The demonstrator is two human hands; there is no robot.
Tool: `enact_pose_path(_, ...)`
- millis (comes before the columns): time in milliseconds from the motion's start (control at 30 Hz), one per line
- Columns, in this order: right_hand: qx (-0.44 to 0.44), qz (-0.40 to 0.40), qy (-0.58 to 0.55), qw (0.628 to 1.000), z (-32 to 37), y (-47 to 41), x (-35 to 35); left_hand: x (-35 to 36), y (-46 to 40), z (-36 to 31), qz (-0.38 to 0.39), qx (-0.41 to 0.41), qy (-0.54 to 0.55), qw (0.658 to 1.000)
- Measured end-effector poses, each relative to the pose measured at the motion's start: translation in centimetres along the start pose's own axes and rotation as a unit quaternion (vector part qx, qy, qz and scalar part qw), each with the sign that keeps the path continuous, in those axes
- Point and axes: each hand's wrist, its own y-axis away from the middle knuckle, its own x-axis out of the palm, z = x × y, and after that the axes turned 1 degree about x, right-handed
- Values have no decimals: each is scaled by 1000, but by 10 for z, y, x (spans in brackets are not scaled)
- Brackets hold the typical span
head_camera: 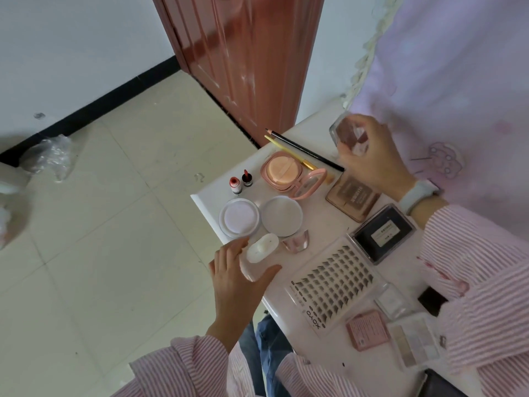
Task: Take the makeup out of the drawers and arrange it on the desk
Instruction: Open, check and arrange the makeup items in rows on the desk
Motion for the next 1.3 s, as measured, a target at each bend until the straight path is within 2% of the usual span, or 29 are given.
enact_pose_path(100, 13, -2, -87, 996, 15, 32, -11, -16, 1, -8, -30, -11, 41, 999)
enact_pose_path(233, -12, 34, -105, 994, 30, 62, -21, -40, -24, -41, -98, 15, 123, 987)
enact_pose_path(300, -32, 48, -109, 992, 40, 68, -26, -49, -46, -70, -84, -2, 187, 979)
enact_pose_path(367, -46, 60, -119, 990, 50, 71, -30, -54, -69, -100, 2, -87, 268, 959)
enact_pose_path(400, -59, 61, -123, 989, 55, 73, -31, -54, -80, -113, 76, -140, 317, 935)
enact_pose_path(467, -93, 59, -124, 986, 64, 76, -32, -52, -97, -134, 216, -224, 426, 850)
enact_pose_path(500, -114, 56, -118, 985, 68, 77, -31, -50, -101, -142, 257, -245, 467, 810)
enact_pose_path(533, -138, 52, -110, 983, 71, 78, -31, -48, -103, -147, 284, -246, 490, 786)
enact_pose_path(633, -184, 32, -75, 980, 71, 79, -32, -39, -106, -152, 328, -213, 507, 768)
enact_pose_path(733, -183, 19, -38, 982, 66, 84, -33, -34, -107, -149, 336, -217, 538, 742)
enact_pose_path(1000, -136, -4, 2, 991, 55, 93, -32, -6, -103, -155, 281, -264, 551, 740)
enact_pose_path(1133, -77, -3, 8, 997, 56, 85, -32, 3, -117, -160, 292, -264, 521, 757)
enact_pose_path(1300, 8, -1, -6, 1000, 53, 65, -40, 9, -138, -163, 329, -276, 506, 748)
